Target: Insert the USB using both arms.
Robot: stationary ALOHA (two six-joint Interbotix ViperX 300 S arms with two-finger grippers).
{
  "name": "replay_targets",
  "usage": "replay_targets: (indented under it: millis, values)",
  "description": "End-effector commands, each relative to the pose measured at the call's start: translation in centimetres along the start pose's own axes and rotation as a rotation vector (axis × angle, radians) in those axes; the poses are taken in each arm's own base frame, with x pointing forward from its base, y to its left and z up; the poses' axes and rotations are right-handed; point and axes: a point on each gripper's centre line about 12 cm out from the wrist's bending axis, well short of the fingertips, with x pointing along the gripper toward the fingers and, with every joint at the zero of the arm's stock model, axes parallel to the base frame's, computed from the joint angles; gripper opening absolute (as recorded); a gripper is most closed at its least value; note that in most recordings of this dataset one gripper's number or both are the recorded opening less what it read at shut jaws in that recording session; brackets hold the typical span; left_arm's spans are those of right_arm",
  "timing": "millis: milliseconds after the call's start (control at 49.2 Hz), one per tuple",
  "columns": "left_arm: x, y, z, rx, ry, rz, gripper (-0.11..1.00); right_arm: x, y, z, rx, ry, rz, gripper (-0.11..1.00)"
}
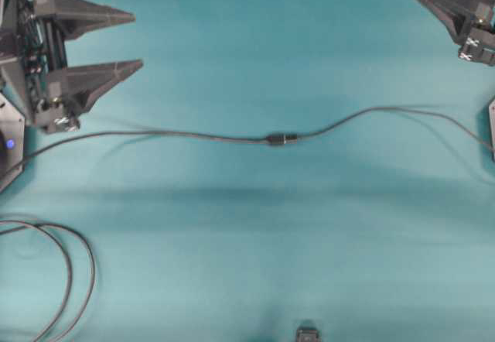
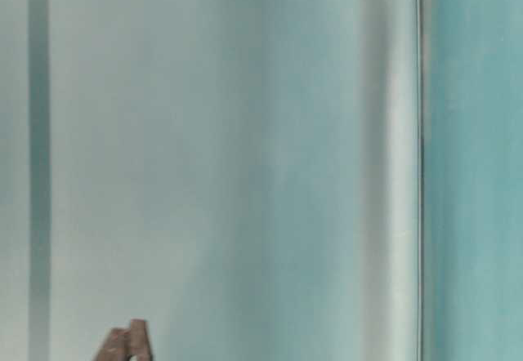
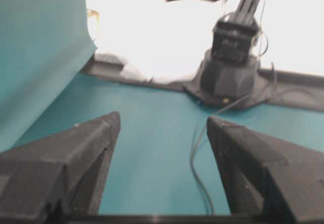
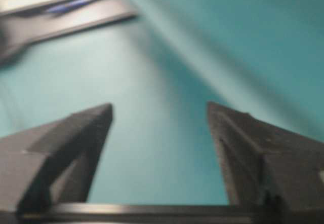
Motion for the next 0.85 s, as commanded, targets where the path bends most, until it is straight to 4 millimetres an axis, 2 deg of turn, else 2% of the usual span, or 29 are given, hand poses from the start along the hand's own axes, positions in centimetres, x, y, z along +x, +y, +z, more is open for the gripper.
replay_targets:
  millis: [0,142,244,386,549,732,833]
  values:
    - [0.2,-0.2,0.4,0.034,-0.011,-0.007,0.79,0.4,1.0,0.1,0.019,0.003,0.115,0.78]
    - [0.3,-1.3,-0.1,0.040,0.006,-0.048,0.78,1.2,2.8,-1.1,0.107,0.046,0.261,0.78]
    - [0.2,-2.0,-0.3,0.043,0.005,-0.075,0.78,1.5,3.5,-1.4,0.064,0.054,0.317,0.78]
    - [0.0,-2.6,-0.6,0.045,0.012,-0.096,0.78,1.6,3.6,-1.4,-0.042,0.037,0.323,0.78]
    - [-0.2,-3.2,-0.9,0.060,0.019,-0.122,0.78,1.5,3.8,-1.6,-0.068,0.030,0.332,0.78]
    - [-0.5,-3.4,-1.7,0.088,0.017,-0.128,0.78,1.3,3.7,-3.4,-0.136,0.064,0.323,0.78]
    - [-0.6,-3.1,-1.6,0.088,-0.026,-0.104,0.78,1.0,3.7,-3.7,-0.190,0.056,0.323,0.78]
